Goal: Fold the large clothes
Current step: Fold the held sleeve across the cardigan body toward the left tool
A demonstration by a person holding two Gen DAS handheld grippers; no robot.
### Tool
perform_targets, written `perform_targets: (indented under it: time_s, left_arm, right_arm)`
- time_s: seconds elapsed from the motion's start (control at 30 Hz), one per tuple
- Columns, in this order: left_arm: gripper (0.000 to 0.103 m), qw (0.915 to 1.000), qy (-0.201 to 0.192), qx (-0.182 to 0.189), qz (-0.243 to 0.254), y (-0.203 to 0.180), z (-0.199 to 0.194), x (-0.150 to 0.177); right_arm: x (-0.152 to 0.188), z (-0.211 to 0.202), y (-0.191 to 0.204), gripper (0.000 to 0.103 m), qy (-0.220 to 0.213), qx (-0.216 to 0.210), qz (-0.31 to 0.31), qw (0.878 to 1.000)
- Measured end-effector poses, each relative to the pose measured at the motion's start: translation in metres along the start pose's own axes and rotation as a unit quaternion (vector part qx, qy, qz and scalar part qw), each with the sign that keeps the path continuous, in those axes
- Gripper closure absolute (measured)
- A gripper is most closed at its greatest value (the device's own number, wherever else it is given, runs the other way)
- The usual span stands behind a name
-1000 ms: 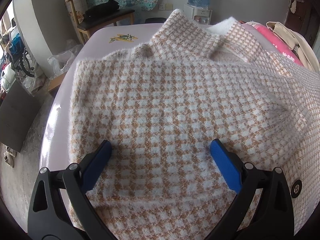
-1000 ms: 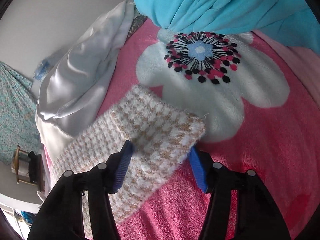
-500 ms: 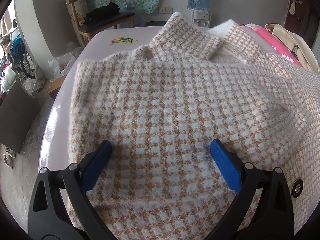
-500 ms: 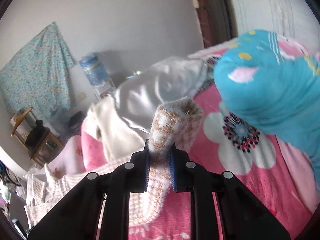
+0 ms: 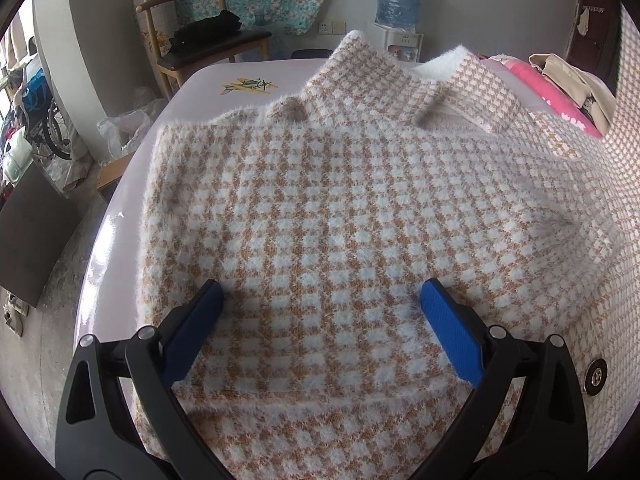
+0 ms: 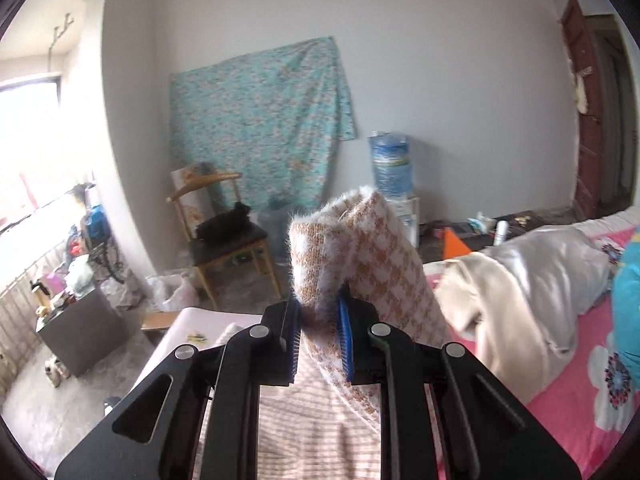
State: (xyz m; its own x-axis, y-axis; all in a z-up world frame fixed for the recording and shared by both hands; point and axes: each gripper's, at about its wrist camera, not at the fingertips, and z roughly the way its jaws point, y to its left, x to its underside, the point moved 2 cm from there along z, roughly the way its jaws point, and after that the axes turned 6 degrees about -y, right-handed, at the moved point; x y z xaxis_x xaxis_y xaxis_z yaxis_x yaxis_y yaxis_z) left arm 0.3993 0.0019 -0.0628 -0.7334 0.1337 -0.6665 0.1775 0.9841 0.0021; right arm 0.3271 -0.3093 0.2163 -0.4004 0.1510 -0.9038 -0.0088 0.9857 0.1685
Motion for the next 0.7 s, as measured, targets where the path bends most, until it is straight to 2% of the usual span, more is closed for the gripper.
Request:
perform_targets:
  time_s: [0.1, 0.17, 0.2, 0.23, 0.27, 0.37, 0.43, 0.5, 0.6, 0.7]
  left_arm:
    - [0.007, 1.0000, 0.002, 0.003, -0.009, 0.002, -0.002, -0.001]
    - [0.007, 0.9994, 0.005, 0.014, -0.032, 0.007, -0.010, -0.002]
    - [0.007, 0.9988, 0.001, 0.020, -0.044, 0.012, -0.017, -0.004]
    - [0.007, 0.9983, -0.004, 0.024, -0.053, 0.016, -0.025, -0.004]
    - [0.007, 0.9981, -0.007, 0.027, -0.055, 0.020, -0.031, -0.004]
    - [0.007, 0.9984, -0.006, 0.031, -0.046, 0.028, -0.045, 0.001]
    - [0.007, 0.9979, -0.009, 0.048, -0.044, 0.033, -0.053, 0.004]
    - [0.007, 0.9957, -0.020, 0.075, -0.049, 0.037, -0.058, 0.004]
    - [0.007, 0.9915, -0.026, 0.113, -0.058, 0.032, -0.054, -0.008]
    - [0.008, 0.9820, -0.030, 0.164, -0.088, 0.024, -0.040, -0.029]
  right_arm:
    - [0.023, 0.027, 0.056, 0.086, 0.018, -0.054, -0.013, 0.998]
    - [0.050, 0.049, 0.088, 0.082, 0.055, -0.089, -0.020, 0.994]
    - [0.071, 0.063, 0.102, 0.070, 0.091, -0.113, -0.021, 0.989]
    - [0.090, 0.074, 0.113, 0.053, 0.129, -0.136, -0.018, 0.982]
    - [0.113, 0.086, 0.122, 0.039, 0.175, -0.157, -0.016, 0.972]
    - [0.176, 0.099, 0.130, 0.038, 0.270, -0.188, -0.012, 0.944]
    - [0.196, 0.092, 0.122, 0.038, 0.287, -0.188, -0.010, 0.939]
    - [0.202, 0.081, 0.105, 0.038, 0.284, -0.186, -0.001, 0.941]
    - [0.199, 0.067, 0.067, 0.038, 0.274, -0.151, 0.017, 0.950]
    - [0.200, 0.053, 0.023, 0.038, 0.265, -0.100, 0.030, 0.959]
